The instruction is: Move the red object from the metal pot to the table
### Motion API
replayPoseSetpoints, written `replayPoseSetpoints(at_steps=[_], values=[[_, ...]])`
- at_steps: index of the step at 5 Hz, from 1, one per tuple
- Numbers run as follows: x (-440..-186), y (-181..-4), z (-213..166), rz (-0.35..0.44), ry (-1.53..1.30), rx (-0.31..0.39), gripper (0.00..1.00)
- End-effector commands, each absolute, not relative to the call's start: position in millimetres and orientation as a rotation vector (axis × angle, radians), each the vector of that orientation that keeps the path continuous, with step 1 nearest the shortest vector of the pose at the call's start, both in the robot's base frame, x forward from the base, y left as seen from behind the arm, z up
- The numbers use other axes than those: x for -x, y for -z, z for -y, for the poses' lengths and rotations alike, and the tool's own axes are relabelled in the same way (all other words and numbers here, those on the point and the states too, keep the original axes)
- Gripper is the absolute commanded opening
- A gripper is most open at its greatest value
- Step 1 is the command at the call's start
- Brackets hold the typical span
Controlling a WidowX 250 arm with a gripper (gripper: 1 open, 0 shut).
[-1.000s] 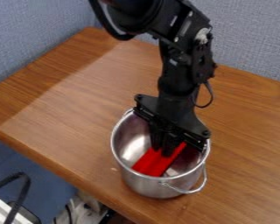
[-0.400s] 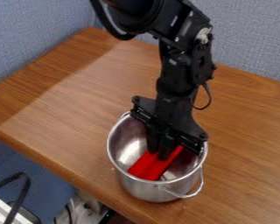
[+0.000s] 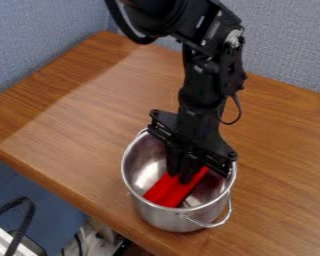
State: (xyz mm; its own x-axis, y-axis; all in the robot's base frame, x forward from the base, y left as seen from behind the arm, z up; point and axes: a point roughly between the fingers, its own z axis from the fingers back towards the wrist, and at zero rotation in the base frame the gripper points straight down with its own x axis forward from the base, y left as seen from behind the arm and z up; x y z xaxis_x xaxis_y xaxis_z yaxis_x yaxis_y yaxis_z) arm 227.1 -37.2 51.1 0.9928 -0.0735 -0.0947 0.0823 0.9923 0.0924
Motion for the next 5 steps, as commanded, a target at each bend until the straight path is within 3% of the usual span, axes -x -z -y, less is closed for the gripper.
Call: replayPoseSetpoints(at_steps=[1, 3, 4, 5], values=[[-236, -65.7, 36, -0.046, 0.067, -0.096, 0.0], [-235, -80.8, 35, -0.048, 0.044, -0.107, 0.0], [-235, -101.8, 35, -0.035, -0.004, -0.126, 0.0], [-235, -105.9, 29, -0.034, -0.023, -0.136, 0.0]])
